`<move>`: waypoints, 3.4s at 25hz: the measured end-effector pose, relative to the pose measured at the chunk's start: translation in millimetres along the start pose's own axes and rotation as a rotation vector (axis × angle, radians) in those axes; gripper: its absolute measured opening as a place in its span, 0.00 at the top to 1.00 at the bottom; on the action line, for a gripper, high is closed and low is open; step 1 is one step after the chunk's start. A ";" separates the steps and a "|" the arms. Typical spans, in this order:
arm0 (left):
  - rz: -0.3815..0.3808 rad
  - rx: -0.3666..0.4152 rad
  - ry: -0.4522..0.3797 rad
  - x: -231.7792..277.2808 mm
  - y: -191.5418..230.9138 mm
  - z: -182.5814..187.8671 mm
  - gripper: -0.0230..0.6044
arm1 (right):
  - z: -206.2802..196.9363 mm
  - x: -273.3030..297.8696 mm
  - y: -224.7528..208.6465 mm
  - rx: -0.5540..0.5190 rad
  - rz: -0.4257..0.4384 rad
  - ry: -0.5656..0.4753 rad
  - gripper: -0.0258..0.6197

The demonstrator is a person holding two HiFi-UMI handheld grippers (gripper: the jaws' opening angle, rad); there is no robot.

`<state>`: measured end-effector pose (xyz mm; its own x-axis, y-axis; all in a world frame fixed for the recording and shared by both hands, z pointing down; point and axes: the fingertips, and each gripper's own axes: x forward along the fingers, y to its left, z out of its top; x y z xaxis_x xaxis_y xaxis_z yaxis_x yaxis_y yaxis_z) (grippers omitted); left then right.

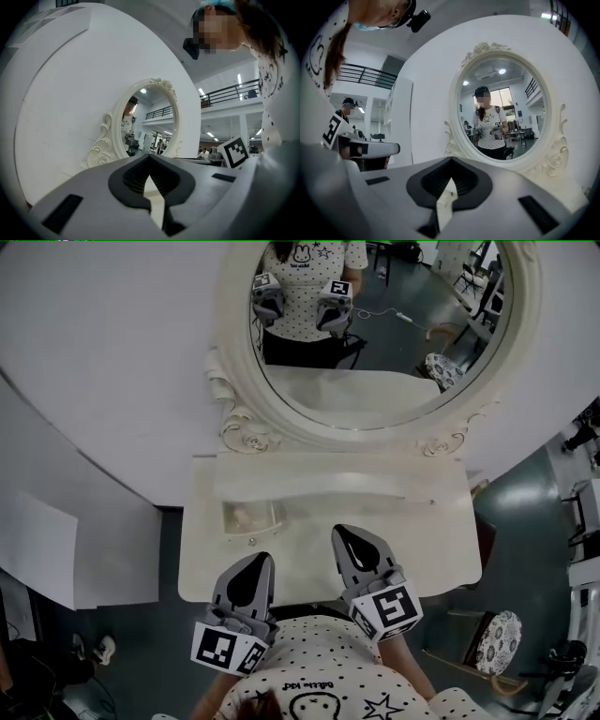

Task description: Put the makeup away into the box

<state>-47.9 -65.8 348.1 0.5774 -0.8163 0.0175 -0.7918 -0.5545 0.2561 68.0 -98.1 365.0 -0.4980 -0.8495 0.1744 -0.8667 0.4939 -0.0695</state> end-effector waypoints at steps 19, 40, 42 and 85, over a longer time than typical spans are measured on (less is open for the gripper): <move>-0.090 0.003 0.003 4.5 -71.5 -18.1 0.97 | -7.9 -113.3 -24.5 0.001 -0.097 -0.064 0.95; -0.126 -0.023 0.019 -7.6 -82.8 -29.2 0.97 | -36.0 -117.6 -4.7 0.046 -0.065 -0.027 0.95; -0.121 -0.022 0.022 -10.9 -82.6 -29.0 0.97 | -36.9 -117.5 -0.2 0.049 -0.055 -0.020 0.95; -0.125 -0.026 0.030 -33.2 -87.4 -37.5 0.97 | -51.4 -124.6 21.4 0.085 -0.029 0.035 0.95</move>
<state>9.5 15.9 361.5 0.6774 -0.7355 0.0131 -0.7080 -0.6470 0.2829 112.9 27.9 392.2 -0.4724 -0.8556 0.2115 -0.8809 0.4500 -0.1470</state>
